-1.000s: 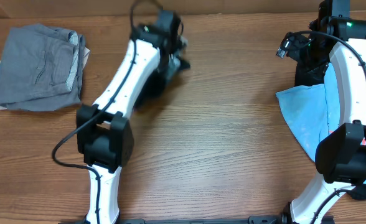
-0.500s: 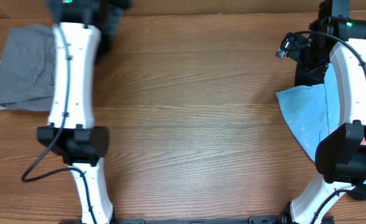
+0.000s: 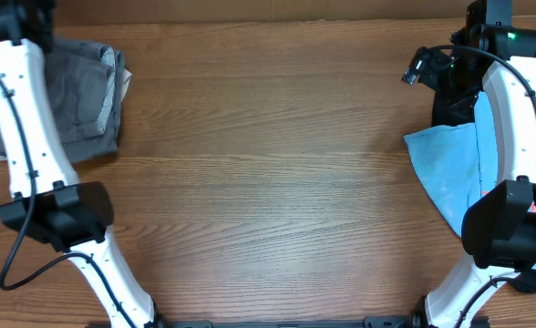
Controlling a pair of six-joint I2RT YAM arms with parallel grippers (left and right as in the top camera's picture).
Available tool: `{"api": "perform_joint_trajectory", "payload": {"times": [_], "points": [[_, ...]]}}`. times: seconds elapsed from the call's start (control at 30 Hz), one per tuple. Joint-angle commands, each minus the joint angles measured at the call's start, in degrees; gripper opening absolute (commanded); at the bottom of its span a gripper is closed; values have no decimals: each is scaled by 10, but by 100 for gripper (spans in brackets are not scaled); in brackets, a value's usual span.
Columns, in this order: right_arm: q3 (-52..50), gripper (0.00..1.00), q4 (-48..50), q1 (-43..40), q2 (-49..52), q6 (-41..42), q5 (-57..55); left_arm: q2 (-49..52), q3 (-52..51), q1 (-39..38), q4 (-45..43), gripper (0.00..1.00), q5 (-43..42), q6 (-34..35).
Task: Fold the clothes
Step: 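Carry the black bundle left over the folded grey garment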
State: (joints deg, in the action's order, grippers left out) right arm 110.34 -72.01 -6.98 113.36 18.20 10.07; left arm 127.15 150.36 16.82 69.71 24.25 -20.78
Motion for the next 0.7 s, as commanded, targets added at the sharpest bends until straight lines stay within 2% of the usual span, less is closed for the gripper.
{"api": "perform_joint_trajectory", "payload": {"times": [0.0, 0.2, 0.4, 0.43, 0.53, 0.67], "points": [[6, 100, -2, 3, -11, 4, 8, -12, 16, 52, -13, 4, -42, -54], [6, 100, -22, 3, -11, 7, 2, -4, 4, 140, -48, 4, -183, -64], [6, 98, -33, 3, -11, 7, 1, 34, 4, 194, -86, 4, -222, -64], [6, 98, -37, 3, -11, 7, 1, 50, 4, 203, -87, 4, -257, -64], [6, 96, -40, 3, -11, 7, 1, 74, 4, 204, -92, 4, -307, -60], [6, 95, -41, 3, -11, 8, 1, 90, 4, 193, -107, 4, -313, -49]]}}
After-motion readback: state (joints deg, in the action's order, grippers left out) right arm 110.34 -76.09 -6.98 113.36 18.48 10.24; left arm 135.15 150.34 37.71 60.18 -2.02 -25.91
